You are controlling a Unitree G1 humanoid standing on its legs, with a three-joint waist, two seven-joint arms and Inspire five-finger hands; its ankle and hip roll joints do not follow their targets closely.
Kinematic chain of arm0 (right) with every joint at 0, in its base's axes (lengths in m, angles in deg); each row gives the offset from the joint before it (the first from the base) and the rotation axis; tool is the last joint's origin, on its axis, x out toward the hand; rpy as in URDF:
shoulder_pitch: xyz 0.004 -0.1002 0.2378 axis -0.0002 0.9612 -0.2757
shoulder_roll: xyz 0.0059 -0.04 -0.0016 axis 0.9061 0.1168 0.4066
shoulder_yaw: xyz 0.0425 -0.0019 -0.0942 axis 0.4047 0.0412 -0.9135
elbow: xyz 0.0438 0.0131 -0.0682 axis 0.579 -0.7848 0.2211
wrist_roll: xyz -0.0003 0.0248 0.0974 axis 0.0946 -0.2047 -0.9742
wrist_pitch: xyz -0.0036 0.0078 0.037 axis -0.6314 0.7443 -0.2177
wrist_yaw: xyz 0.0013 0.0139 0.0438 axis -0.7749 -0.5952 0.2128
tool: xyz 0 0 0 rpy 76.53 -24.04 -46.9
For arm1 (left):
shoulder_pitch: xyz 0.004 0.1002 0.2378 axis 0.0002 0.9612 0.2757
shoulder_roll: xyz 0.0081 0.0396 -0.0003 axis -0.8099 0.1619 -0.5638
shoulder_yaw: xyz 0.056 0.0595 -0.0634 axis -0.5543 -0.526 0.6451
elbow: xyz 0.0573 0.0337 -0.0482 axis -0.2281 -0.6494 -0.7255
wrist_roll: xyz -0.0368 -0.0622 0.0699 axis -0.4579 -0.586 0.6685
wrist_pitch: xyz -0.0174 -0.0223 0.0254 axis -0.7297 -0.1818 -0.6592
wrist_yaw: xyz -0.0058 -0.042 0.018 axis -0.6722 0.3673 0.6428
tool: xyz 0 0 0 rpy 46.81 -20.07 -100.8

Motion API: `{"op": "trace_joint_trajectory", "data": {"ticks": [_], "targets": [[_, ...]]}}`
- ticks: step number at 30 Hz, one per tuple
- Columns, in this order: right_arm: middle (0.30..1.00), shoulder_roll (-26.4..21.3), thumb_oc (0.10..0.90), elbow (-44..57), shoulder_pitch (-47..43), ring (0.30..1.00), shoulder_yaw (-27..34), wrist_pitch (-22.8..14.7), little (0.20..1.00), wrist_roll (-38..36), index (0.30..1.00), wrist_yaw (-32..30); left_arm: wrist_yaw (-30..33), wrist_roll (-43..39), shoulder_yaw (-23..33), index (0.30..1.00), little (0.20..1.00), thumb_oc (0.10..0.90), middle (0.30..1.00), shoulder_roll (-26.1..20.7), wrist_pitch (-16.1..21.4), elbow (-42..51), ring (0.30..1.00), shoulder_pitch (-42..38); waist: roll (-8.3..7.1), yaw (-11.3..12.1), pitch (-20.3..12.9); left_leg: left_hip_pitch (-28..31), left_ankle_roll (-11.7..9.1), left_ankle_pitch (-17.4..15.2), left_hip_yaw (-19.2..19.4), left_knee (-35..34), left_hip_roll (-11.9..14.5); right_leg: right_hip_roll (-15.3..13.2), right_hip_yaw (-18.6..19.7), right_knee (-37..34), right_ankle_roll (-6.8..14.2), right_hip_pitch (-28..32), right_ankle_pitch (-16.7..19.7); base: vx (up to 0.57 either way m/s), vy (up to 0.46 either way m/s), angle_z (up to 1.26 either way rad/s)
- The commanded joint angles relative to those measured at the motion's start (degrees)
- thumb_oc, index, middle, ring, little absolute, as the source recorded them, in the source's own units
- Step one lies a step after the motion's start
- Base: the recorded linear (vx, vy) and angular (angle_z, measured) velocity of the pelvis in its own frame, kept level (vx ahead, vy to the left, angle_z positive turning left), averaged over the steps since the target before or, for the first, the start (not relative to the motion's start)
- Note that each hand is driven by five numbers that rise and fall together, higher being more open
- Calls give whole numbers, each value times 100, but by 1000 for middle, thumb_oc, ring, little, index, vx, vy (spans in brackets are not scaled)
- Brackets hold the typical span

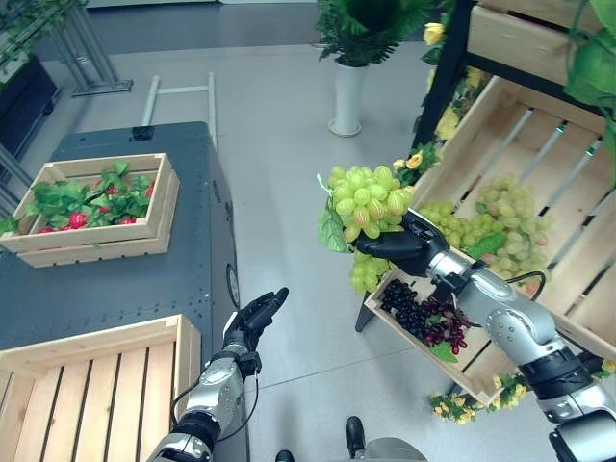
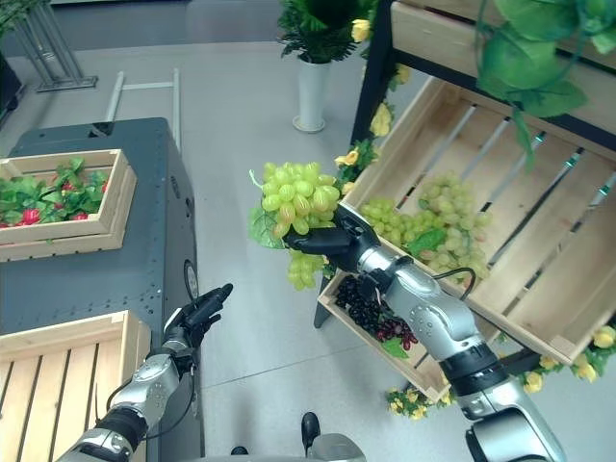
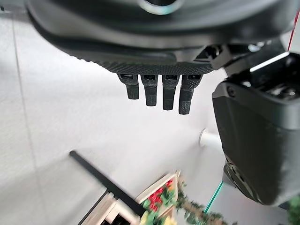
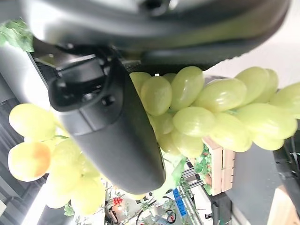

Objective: Pick up the fruits from the basket on one side to the basket on the other side

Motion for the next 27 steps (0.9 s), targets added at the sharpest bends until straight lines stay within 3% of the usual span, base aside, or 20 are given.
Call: {"op": "trace_joint_trajectory", "data": {"ticks": [1, 5, 10, 15, 27], "targets": [[300, 77, 400, 601, -272, 300, 699, -228, 300, -281, 300, 602, -94, 54, -286, 900, 900, 800, 900, 34, 636, -267, 900, -461, -17, -38, -630, -236, 237, -494, 103, 53, -372, -9, 125, 10, 177, 52, -293, -21, 65, -17], [300, -2, 400, 1080, 136, 300, 852, -24, 300, -426, 300, 761, -47, -28, -309, 900, 900, 800, 900, 71, 647, -343, 900, -458, -37, -208, -592, -252, 260, -499, 257, 53, -364, 35, 304, 10, 196, -37, -228, -25, 54, -23], [300, -143, 400, 1529, 529, 300, 1178, -76, 300, -562, 300, 888, 6, -152, -274, 900, 900, 800, 900, 76, 755, -445, 900, -419, -55, -404, -559, -237, 284, -527, 418, 53, -361, 100, 520, 10, 215, -106, -174, -16, 46, -20], [300, -233, 400, 1865, 1201, 300, 1758, -216, 300, -530, 300, 928, -232, -358, -221, 900, 900, 800, 900, 125, 1016, -388, 900, -246, -46, -621, -553, -219, 307, -554, 538, 53, -348, 156, 696, 10, 225, -143, -136, 24, 40, -14], [300, -560, 400, 1710, 1746, 300, 2790, -661, 300, -579, 300, 851, -384, -361, -70, 900, 900, 800, 900, 84, 1198, -616, 900, -18, -98, -831, -563, -259, 313, -611, 690, 53, -321, 264, 934, 10, 231, -252, -131, 24, 16, -9]]}}
